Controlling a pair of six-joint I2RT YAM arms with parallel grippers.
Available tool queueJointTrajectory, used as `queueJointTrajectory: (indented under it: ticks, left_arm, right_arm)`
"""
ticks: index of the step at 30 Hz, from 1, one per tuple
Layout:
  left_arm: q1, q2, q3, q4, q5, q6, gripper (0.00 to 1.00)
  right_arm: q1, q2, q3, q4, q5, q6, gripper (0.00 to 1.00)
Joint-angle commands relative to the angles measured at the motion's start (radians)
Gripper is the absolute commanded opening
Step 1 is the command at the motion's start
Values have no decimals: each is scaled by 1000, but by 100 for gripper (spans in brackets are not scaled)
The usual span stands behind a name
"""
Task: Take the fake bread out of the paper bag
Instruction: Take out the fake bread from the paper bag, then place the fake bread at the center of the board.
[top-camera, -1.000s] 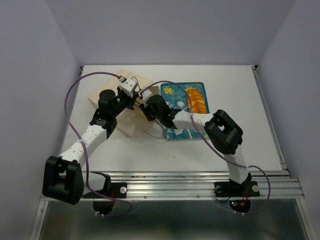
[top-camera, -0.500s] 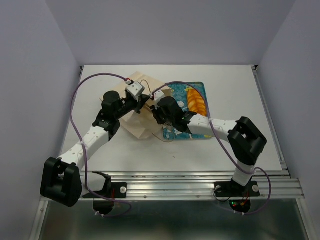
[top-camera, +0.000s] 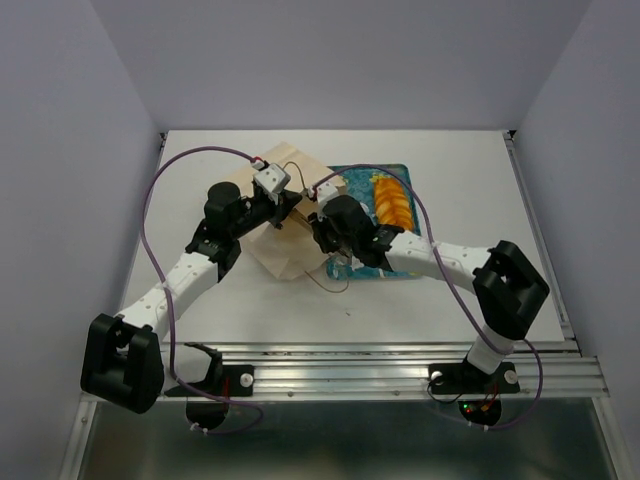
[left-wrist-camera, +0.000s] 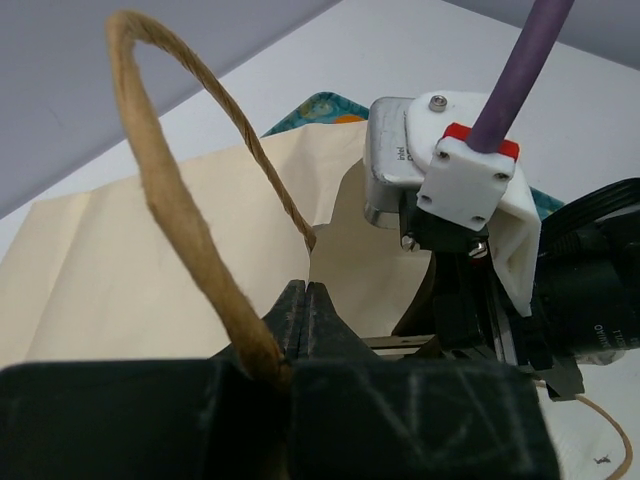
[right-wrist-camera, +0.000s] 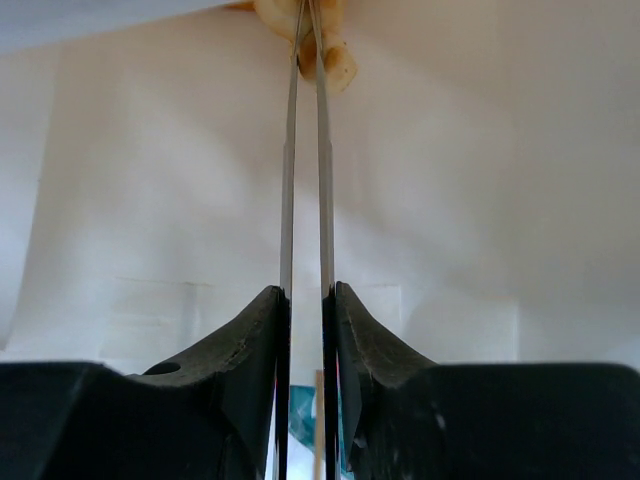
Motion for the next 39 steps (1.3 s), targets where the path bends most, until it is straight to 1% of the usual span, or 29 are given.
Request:
queueJointTrajectory:
  ticks: [1, 4, 5, 6, 9, 13, 18, 23, 26, 29, 31, 34, 39]
  left_arm:
    - [-6, -1, 46, 50, 15, 12, 0]
    - [-4, 2, 49, 41, 1, 27, 0]
    - [-6, 4, 50, 33, -1, 34, 0]
    - [-6, 5, 52, 31, -4, 37, 0]
    - [-4, 10, 49, 27, -12, 52, 0]
    - [-3, 22, 53, 5, -7, 80, 0]
    - [2, 41, 75, -24, -21, 129, 0]
    - [11, 84, 113, -30, -24, 150, 0]
    - [20, 105, 127, -30, -21, 156, 0]
    - [30, 127, 138, -28, -19, 158, 0]
    - [37, 139, 142, -27, -13, 164, 0]
    - [48, 145, 144, -25, 5, 179, 0]
    - [92, 150, 142, -10, 59, 219, 0]
  right_arm:
    - [7, -118, 22, -90, 22, 49, 1]
    - [7, -199, -30, -137, -5, 67, 1]
    - [7, -265, -46, -144, -15, 69, 1]
    - [7, -298, -85, -148, -35, 72, 1]
    - [7, -417, -129, -203, -81, 83, 1]
    - [7, -548, -162, -366, -133, 120, 1]
    - [7, -719, -178, -487, -244, 181, 1]
    - [7, -796, -161, -631, -290, 224, 1]
    - [7, -825, -112, -709, -296, 258, 1]
    - [7, -846, -72, -791, -259, 282, 1]
    - [7, -862, -44, -853, -193, 307, 1]
    - [7, -876, -23, -888, -83, 330, 1]
    - [7, -875, 22, -915, 15, 330, 1]
